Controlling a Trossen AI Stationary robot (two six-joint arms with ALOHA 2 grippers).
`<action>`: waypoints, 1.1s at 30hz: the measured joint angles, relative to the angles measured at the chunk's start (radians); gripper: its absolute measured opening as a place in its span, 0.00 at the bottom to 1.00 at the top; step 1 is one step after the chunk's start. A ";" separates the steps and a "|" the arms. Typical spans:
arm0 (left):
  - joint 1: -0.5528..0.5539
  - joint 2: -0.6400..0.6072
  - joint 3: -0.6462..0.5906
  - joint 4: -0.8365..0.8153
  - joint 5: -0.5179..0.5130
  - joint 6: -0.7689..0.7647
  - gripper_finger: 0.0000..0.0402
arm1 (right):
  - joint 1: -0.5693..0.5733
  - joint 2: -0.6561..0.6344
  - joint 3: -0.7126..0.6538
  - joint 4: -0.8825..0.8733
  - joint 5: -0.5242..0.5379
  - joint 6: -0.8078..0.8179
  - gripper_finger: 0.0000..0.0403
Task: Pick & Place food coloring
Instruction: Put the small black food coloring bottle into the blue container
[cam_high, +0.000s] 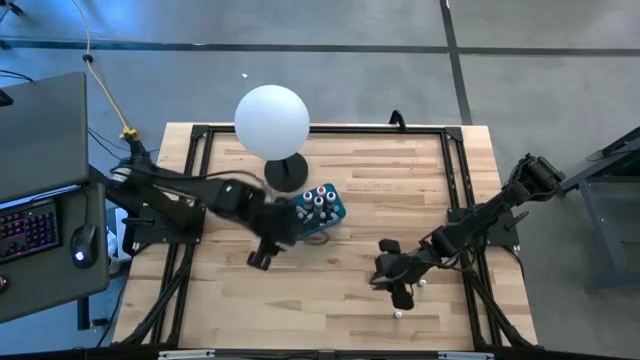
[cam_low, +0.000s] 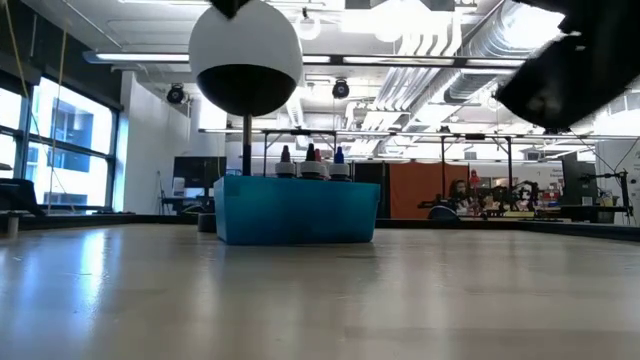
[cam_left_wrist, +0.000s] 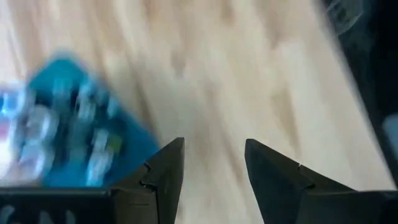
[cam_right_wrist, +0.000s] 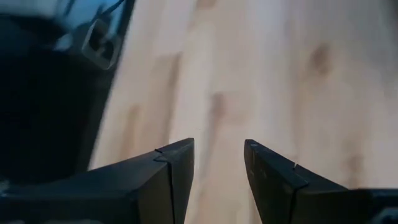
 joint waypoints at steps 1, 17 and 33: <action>-0.014 -0.021 -0.039 0.072 0.002 -0.004 0.42 | 0.002 0.000 0.000 -0.008 -0.041 0.019 0.33; -0.061 -0.098 -0.540 0.499 -0.049 -0.190 0.42 | -0.001 0.000 0.000 -0.416 -0.291 0.086 0.33; -0.061 -0.098 -0.571 0.549 -0.024 -0.284 0.42 | 0.075 0.000 0.000 -0.588 -0.255 0.121 0.33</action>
